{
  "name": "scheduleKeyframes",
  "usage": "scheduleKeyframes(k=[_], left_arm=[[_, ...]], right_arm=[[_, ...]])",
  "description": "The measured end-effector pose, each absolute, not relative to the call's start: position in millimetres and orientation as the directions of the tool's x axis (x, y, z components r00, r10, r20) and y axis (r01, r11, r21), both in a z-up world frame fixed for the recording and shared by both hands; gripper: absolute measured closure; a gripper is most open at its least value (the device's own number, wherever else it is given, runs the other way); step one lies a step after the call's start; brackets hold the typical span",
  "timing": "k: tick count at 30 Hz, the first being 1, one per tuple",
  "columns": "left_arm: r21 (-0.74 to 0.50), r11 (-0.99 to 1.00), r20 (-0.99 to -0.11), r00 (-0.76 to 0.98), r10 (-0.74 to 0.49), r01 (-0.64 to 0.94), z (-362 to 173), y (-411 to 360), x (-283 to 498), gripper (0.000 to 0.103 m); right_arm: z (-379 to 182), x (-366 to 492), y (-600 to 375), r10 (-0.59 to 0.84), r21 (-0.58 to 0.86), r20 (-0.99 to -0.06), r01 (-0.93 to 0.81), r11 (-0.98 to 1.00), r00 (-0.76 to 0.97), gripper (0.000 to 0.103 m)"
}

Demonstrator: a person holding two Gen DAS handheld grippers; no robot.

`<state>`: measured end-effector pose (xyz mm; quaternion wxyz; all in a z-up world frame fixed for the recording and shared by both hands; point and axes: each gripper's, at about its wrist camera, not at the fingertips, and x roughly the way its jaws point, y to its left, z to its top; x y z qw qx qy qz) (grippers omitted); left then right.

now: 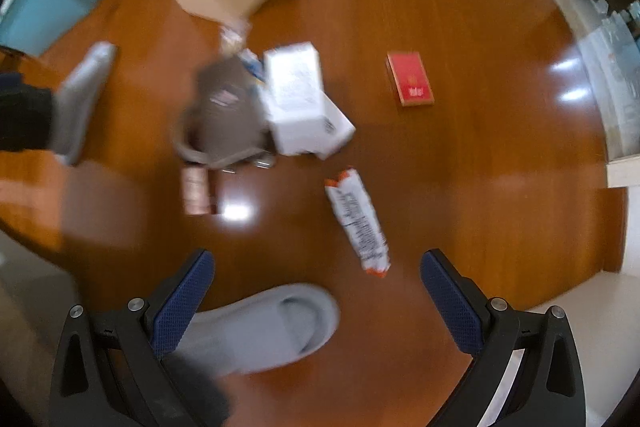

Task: Collect trash
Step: 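Grasp the white snack wrapper with the right tool while the left tool grasps a white box, then drop the white box into the beige wastebasket with the left tool while the right tool drops the wrapper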

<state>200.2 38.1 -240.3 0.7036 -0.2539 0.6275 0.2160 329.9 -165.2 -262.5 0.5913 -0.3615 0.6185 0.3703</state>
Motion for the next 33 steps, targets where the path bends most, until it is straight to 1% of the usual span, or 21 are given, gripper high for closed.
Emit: scheduleKeyframes(k=[2,4,6,7,9,11,14,15,16,17,18,19,20,23,25,26,29,31,33], left_arm=[[-0.094,0.746,-0.994,0.098,-0.038,-0.659,-267,39,214,0.017],[-0.105,0.719,-0.994,0.082,-0.067,-0.687,-295,38,225,0.017],[-0.103,0.719,-0.995,0.069,-0.076,-0.688,-312,34,231,0.017],[-0.103,0.721,-0.995,0.065,-0.079,-0.686,-319,33,233,0.017],[-0.100,0.718,-0.995,0.056,-0.085,-0.689,-331,31,232,0.017],[-0.089,0.719,-0.996,0.051,-0.075,-0.690,-339,29,229,0.017],[-0.084,0.711,-0.996,0.041,-0.077,-0.698,-349,27,231,0.017],[-0.090,0.699,-0.996,0.044,-0.083,-0.710,-350,27,233,0.017],[-0.099,0.688,-0.995,0.051,-0.090,-0.719,-350,28,235,0.017],[-0.113,0.674,-0.993,0.063,-0.098,-0.730,-349,27,239,0.017],[-0.128,0.662,-0.992,0.080,-0.103,-0.739,-345,26,248,0.017],[-0.146,0.655,-0.989,0.101,-0.106,-0.742,-341,23,259,0.017],[-0.164,0.653,-0.986,0.122,-0.110,-0.740,-337,20,272,0.017],[-0.226,0.619,-0.974,0.177,-0.142,-0.752,-329,14,310,0.017],[-0.281,0.549,-0.959,0.201,-0.202,-0.787,-328,8,342,0.017],[-0.287,0.519,-0.955,0.200,-0.218,-0.805,-330,7,352,0.017],[-0.232,0.458,-0.964,0.139,-0.227,-0.858,-343,7,377,0.017],[-0.207,0.424,-0.964,0.109,-0.244,-0.882,-355,7,384,0.017],[-0.187,0.433,-0.969,0.094,-0.227,-0.882,-366,7,390,0.017]], right_arm=[[-301,338,-168,-0.015,0.036,-0.999,-0.891,0.452,-0.049,0.000],[-323,341,-169,-0.016,0.034,-0.999,-0.898,0.438,-0.046,0.000],[-353,343,-173,-0.026,0.033,-0.998,-0.906,0.422,-0.049,0.000],[-372,343,-177,-0.031,0.035,-0.998,-0.911,0.412,-0.052,0.002],[-397,343,-183,-0.047,0.028,-0.998,-0.918,0.395,-0.051,0.009],[-417,342,-187,-0.055,0.015,-0.998,-0.921,0.390,-0.040,0.021],[-437,339,-188,-0.051,-0.001,-0.999,-0.931,0.365,-0.019,0.028],[-440,339,-188,-0.049,-0.005,-0.999,-0.935,0.355,-0.013,0.032],[-439,340,-188,-0.013,0.016,-1.000,-0.934,0.357,-0.022,0.038],[-436,344,-189,0.014,0.019,-1.000,-0.926,0.377,-0.015,0.057],[-434,347,-191,0.026,0.020,-1.000,-0.913,0.408,-0.010,0.071],[-431,351,-193,0.043,0.030,-0.999,-0.898,0.438,-0.013,0.077],[-425,352,-196,0.082,0.057,-0.996,-0.886,0.461,-0.022,0.081],[-414,354,-204,0.146,0.081,-0.989,-0.849,0.522,-0.005,0.082],[-407,358,-211,0.178,0.091,-0.984,-0.796,0.598,0.021,0.082],[-405,364,-217,0.203,0.122,-0.979,-0.750,0.650,0.016,0.082],[-396,370,-226,0.262,0.176,-0.965,-0.695,0.697,0.019,0.081],[-390,370,-226,0.291,0.186,-0.956,-0.692,0.698,0.037,0.080],[-383,371,-225,0.302,0.184,-0.952,-0.691,0.699,0.052,0.080]])
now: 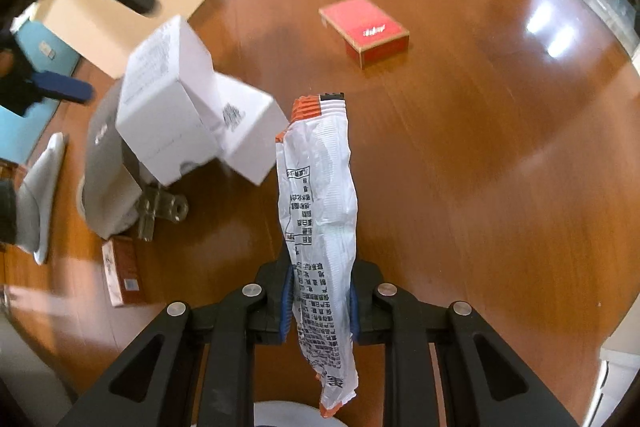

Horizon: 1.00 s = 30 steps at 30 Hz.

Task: Collect trash
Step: 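Drop the white box into the beige wastebasket with the left tool while the right tool drops the wrapper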

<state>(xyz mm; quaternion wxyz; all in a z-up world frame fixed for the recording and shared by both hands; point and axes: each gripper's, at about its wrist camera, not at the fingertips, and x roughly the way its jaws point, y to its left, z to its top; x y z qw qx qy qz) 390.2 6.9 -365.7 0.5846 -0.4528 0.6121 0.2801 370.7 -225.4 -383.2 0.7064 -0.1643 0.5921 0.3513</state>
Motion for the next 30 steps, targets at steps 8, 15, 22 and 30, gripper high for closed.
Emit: scheduleKeyframes(k=[8,15,22,30], left_arm=[[-0.167,0.449,-0.969,0.062,-0.239,-0.878,-405,-6,392,0.050],[-0.344,0.498,-0.926,0.201,-0.319,-0.796,-359,-8,388,0.051],[-0.361,0.734,-0.873,0.486,-0.048,-0.576,-155,75,378,0.051],[-0.130,0.707,-0.823,0.473,0.314,-0.695,-112,210,367,0.049]], right_arm=[[-372,356,-234,0.334,0.204,-0.940,-0.662,0.721,0.074,0.079],[-376,354,-238,0.340,0.211,-0.935,-0.621,0.755,0.096,0.079],[-348,370,-246,0.367,0.215,-0.915,-0.565,0.797,0.169,0.079],[-307,398,-213,0.423,0.222,-0.872,-0.571,0.791,0.245,0.079]])
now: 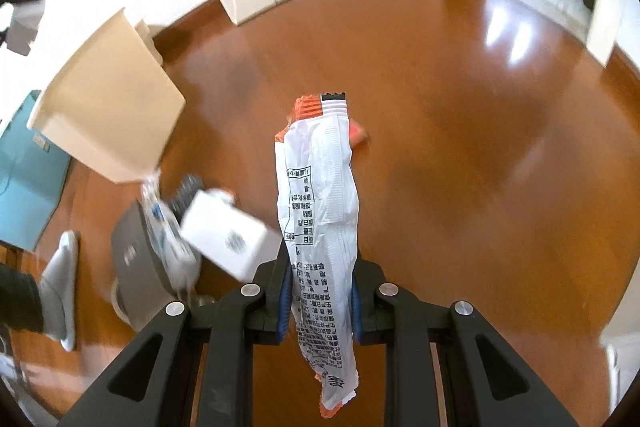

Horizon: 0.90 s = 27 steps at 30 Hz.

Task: Collect trash
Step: 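Drop the white box into the beige wastebasket with the left tool while the right tool drops the wrapper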

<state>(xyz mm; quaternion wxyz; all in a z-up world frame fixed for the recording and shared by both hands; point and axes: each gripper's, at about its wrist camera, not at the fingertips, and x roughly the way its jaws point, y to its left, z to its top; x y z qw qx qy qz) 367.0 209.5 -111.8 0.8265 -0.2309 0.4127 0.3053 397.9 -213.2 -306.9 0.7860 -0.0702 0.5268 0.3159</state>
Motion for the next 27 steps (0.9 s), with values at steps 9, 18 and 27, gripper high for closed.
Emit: scheduleKeyframes(k=[9,18,27], left_arm=[[-0.128,0.599,-0.882,0.367,0.297,-0.790,-153,249,322,0.030],[-0.173,0.562,-0.869,0.394,0.299,-0.809,-127,216,254,0.029],[-0.190,0.474,-0.872,0.370,0.321,-0.860,-132,223,225,0.029]], right_arm=[[-245,411,-137,0.544,0.236,-0.793,-0.685,0.689,0.274,0.079],[-157,434,16,0.830,0.549,-0.557,-0.736,0.397,0.033,0.077],[-151,422,170,0.843,0.681,-0.505,-0.686,0.257,-0.186,0.023]])
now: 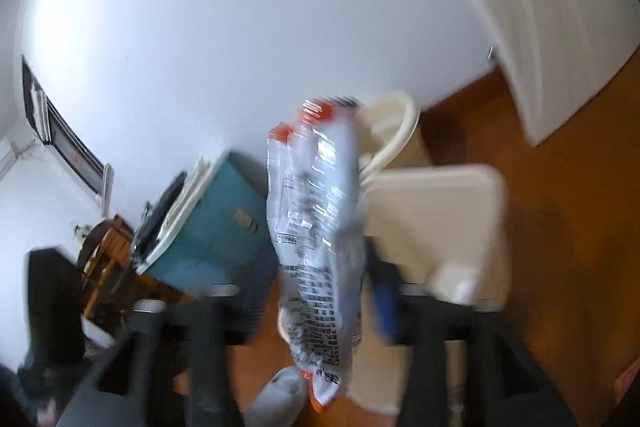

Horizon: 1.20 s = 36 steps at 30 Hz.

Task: Collect trash
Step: 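Drop the white box into the beige wastebasket with the left tool while the right tool drops the wrapper, then grasp the brown Zobo box with the right tool while the left tool grasps the tape roll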

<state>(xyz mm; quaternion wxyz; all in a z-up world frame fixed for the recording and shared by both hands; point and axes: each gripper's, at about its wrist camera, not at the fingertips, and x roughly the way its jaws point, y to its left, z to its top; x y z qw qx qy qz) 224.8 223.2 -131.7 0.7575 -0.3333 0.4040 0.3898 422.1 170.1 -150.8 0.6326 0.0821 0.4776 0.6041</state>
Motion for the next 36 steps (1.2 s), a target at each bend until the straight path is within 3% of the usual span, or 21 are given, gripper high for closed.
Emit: scheduleKeyframes(k=[1,3,8,10,15,19,23,28,33,36], left_arm=[[-0.193,0.470,-0.881,0.362,0.303,-0.861,-137,221,223,0.029],[-0.197,0.461,-0.896,0.350,0.273,-0.865,-151,218,221,0.029],[-0.188,0.463,-0.905,0.336,0.262,-0.866,-161,215,218,0.029],[-0.188,0.451,-0.906,0.331,0.264,-0.873,-164,217,216,0.029],[-0.184,0.457,-0.901,0.335,0.276,-0.870,-167,211,216,0.029],[-0.178,0.474,-0.914,0.323,0.244,-0.863,-184,196,222,0.029],[-0.179,0.466,-0.941,0.289,0.177,-0.866,-207,183,222,0.029],[-0.170,0.472,-0.949,0.272,0.158,-0.865,-216,181,224,0.029],[-0.156,0.472,-0.959,0.248,0.138,-0.868,-227,177,221,0.029],[-0.143,0.481,-0.963,0.233,0.134,-0.865,-234,175,220,0.029]], right_arm=[[-154,417,179,0.820,0.657,-0.537,-0.708,0.260,-0.197,0.018],[-161,408,186,0.778,0.578,-0.602,-0.770,0.270,-0.179,0.018],[-154,406,107,0.799,0.487,-0.594,-0.830,0.271,-0.088,0.017],[-164,402,62,0.796,0.442,-0.604,-0.845,0.300,-0.033,0.012],[-230,373,-31,0.638,0.354,-0.770,-0.846,0.398,-0.022,0.011],[-280,312,-52,0.453,0.192,-0.891,-0.934,0.302,-0.037,0.011],[-314,293,-40,0.424,0.157,-0.905,-0.957,0.246,-0.039,0.011],[-338,282,-29,0.376,0.215,-0.918,-0.955,0.206,-0.125,0.011],[-371,262,-15,0.254,0.082,-0.966,-0.989,0.121,-0.049,0.009],[-370,245,-11,0.276,0.026,-0.961,-0.998,0.057,-0.010,0.010]])
